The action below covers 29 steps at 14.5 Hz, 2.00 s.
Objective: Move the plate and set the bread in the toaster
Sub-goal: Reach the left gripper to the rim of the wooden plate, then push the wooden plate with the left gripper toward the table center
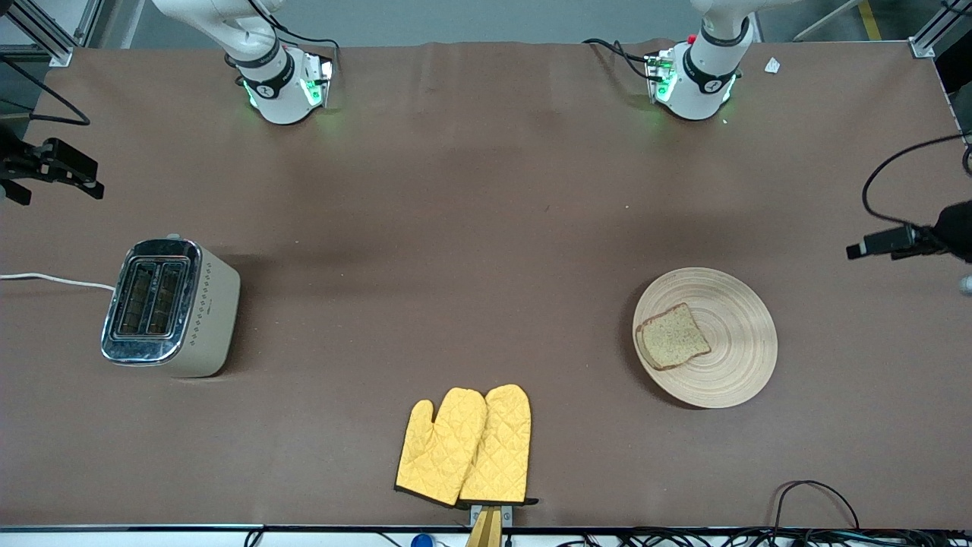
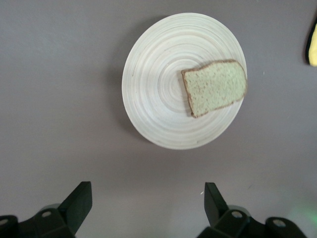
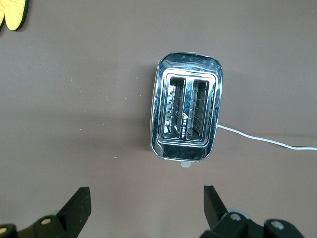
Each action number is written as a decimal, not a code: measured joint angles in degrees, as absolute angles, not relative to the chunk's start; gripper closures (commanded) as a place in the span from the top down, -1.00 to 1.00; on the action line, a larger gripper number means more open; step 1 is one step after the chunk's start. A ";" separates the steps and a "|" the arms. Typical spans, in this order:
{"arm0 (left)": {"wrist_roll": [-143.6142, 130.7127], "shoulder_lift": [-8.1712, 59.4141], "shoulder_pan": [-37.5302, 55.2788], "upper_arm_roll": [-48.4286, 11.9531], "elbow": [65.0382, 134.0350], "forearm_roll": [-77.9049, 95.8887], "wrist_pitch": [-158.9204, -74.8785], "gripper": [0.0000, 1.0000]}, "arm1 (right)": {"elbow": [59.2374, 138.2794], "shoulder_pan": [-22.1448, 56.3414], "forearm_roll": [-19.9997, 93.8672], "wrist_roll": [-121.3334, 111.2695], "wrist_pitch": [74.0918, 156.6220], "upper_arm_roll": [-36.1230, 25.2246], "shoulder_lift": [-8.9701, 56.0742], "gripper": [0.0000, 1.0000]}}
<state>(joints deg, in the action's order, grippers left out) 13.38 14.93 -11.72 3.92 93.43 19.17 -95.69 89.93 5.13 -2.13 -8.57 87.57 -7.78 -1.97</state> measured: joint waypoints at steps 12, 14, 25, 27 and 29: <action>43.98 42.94 -22.41 3.72 93.78 51.42 -103.05 0.57 | 90.24 5.18 -1.99 -8.57 87.96 -7.79 -1.97 1.00; 44.02 44.19 -22.15 3.36 93.48 53.73 -103.05 0.47 | 90.28 5.23 -1.98 -8.57 87.98 -7.79 -1.97 1.00; 44.24 47.19 -21.31 1.29 91.95 58.03 -102.21 -1.00 | 90.36 5.49 -1.96 -8.57 87.99 -7.79 -1.97 1.00; 44.18 47.28 -21.06 -0.63 91.37 58.01 -102.33 -1.00 | 90.39 5.55 -1.96 -8.57 87.99 -7.79 -1.97 1.00; 43.59 47.29 -20.93 -4.75 90.92 57.98 -101.68 -1.00 | 90.42 5.62 -1.96 -8.57 87.99 -7.79 -1.97 1.00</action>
